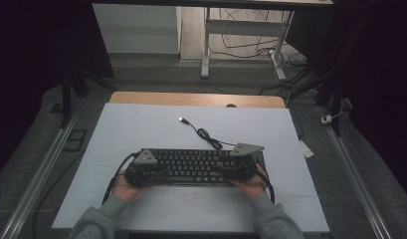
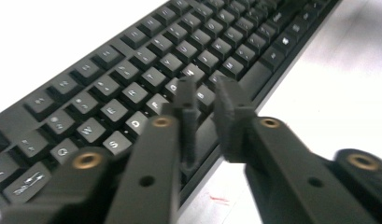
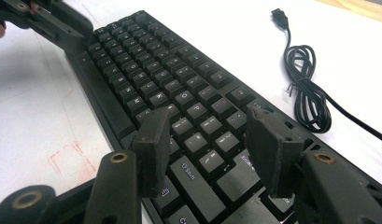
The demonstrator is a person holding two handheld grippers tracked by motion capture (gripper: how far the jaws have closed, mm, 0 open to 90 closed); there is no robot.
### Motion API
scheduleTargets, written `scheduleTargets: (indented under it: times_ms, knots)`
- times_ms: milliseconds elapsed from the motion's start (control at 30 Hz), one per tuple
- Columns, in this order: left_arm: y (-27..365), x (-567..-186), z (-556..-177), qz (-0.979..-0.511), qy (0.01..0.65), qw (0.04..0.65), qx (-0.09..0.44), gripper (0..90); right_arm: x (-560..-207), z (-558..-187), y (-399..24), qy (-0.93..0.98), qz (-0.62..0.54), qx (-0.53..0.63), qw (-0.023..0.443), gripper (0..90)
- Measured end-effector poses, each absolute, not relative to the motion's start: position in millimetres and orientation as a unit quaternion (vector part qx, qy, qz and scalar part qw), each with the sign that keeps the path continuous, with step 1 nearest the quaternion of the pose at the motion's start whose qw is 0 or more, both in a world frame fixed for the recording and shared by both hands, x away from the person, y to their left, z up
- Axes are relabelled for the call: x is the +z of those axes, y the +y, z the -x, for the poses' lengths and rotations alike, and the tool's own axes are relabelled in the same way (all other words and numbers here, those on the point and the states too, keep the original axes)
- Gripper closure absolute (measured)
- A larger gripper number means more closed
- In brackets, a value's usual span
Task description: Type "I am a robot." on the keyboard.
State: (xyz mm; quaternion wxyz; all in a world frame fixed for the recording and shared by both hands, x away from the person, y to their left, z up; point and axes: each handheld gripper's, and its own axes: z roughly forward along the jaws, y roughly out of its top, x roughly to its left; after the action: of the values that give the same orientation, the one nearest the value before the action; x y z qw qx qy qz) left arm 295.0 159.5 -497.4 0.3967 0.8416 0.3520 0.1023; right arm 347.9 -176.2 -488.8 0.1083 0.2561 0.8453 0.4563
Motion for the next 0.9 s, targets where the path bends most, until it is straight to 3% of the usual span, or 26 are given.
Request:
scheduleTargets:
  times_ms: [300,900]
  knots:
    - [171,-495,-296,-0.831,0.374,0.400,0.096,53.1,-490,-344,-190,0.839,-0.271,0.458,0.114,50.5]
    - [186,-493,-300,-0.810,0.425,0.386,0.118,36.1,-490,-334,-220,0.830,-0.289,0.460,0.125,50.3]
